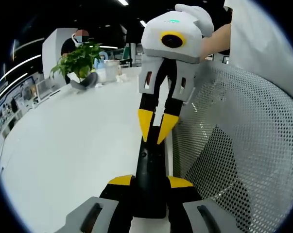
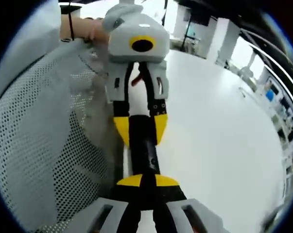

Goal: Press the specified remote control buttons in sequence, fully releasing each button before pressing the next.

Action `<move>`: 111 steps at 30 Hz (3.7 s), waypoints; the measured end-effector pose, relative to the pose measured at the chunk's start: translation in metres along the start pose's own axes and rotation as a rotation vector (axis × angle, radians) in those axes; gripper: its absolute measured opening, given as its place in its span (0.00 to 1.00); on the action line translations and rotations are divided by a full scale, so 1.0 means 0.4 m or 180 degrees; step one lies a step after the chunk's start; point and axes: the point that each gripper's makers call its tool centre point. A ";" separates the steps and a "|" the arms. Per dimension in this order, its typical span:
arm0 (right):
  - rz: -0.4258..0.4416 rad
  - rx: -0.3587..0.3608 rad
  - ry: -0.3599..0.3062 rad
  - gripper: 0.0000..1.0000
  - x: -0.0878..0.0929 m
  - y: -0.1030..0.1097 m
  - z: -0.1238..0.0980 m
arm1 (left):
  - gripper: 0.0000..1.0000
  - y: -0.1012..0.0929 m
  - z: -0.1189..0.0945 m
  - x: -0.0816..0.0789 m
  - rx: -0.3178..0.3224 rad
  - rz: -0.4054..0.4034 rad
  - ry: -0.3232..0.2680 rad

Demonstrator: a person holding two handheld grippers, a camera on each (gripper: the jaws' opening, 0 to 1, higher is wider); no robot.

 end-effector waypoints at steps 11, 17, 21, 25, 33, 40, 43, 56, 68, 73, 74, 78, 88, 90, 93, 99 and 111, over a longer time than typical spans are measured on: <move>0.0283 -0.0149 0.0242 0.01 -0.002 -0.006 0.007 | 0.25 0.000 0.000 0.001 0.0000 0.0002 0.0000; 0.0240 -0.0137 0.0496 0.01 -0.002 -0.002 0.011 | 0.25 0.000 -0.001 0.001 0.0002 0.0002 -0.0001; 0.0290 -0.0124 0.0551 0.01 0.001 -0.006 0.009 | 0.25 0.000 -0.002 0.001 0.0002 0.0003 -0.0001; 0.0442 -0.0089 0.0485 0.01 0.004 -0.008 0.007 | 0.25 0.000 -0.001 0.000 0.0002 0.0002 -0.0002; 0.0245 0.0046 0.0103 0.01 0.002 -0.002 0.002 | 0.25 0.000 0.000 -0.001 0.0000 0.0004 -0.0003; -0.0069 0.0039 0.0020 0.01 -0.003 -0.001 0.004 | 0.25 0.000 0.001 -0.002 -0.0002 0.0001 -0.0002; -0.0129 0.0035 0.0055 0.01 -0.003 0.000 0.006 | 0.25 0.001 0.001 -0.001 -0.0002 0.0002 -0.0002; -0.0204 0.0036 0.0090 0.00 -0.020 -0.006 0.021 | 0.25 0.001 0.002 -0.002 -0.0005 -0.0001 -0.0005; -0.0115 0.0078 0.0094 0.00 -0.015 0.001 0.014 | 0.25 0.000 0.001 -0.001 -0.0003 0.0003 -0.0003; -0.0057 0.0079 0.0089 0.00 -0.015 0.004 0.013 | 0.25 -0.002 0.000 -0.001 -0.0001 0.0001 -0.0009; -0.0054 0.0077 0.0095 0.00 -0.015 0.005 0.013 | 0.25 -0.002 0.000 -0.001 -0.0001 0.0001 -0.0010; 0.0019 0.0043 0.0127 0.00 -0.016 0.002 0.015 | 0.25 -0.003 0.000 0.000 -0.0001 0.0001 -0.0011; 0.0360 -0.0050 0.0178 0.00 -0.016 -0.001 0.015 | 0.25 -0.003 -0.001 -0.003 0.0005 0.0018 0.0003; 0.0335 -0.0071 0.0176 0.00 -0.015 0.001 0.015 | 0.25 -0.003 0.000 -0.003 0.0004 0.0018 0.0010; 0.0322 -0.0080 0.0155 0.00 -0.015 0.000 0.014 | 0.25 -0.002 0.000 -0.004 0.0000 0.0013 0.0007; 0.0323 -0.0081 0.0023 0.00 -0.014 -0.002 0.010 | 0.25 -0.001 0.001 -0.005 -0.0005 0.0015 0.0006; 0.0279 0.0084 -0.0137 0.00 -0.014 -0.003 0.007 | 0.25 0.004 0.001 -0.005 -0.0024 0.0015 0.0009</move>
Point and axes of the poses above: the point that each gripper's makers call its tool centre point, and the gripper's own axes: z roughly forward along the fingers, y roughly to its left, x roughly out of its underside, and after that the axes turned 12 degrees about -y, right-handed
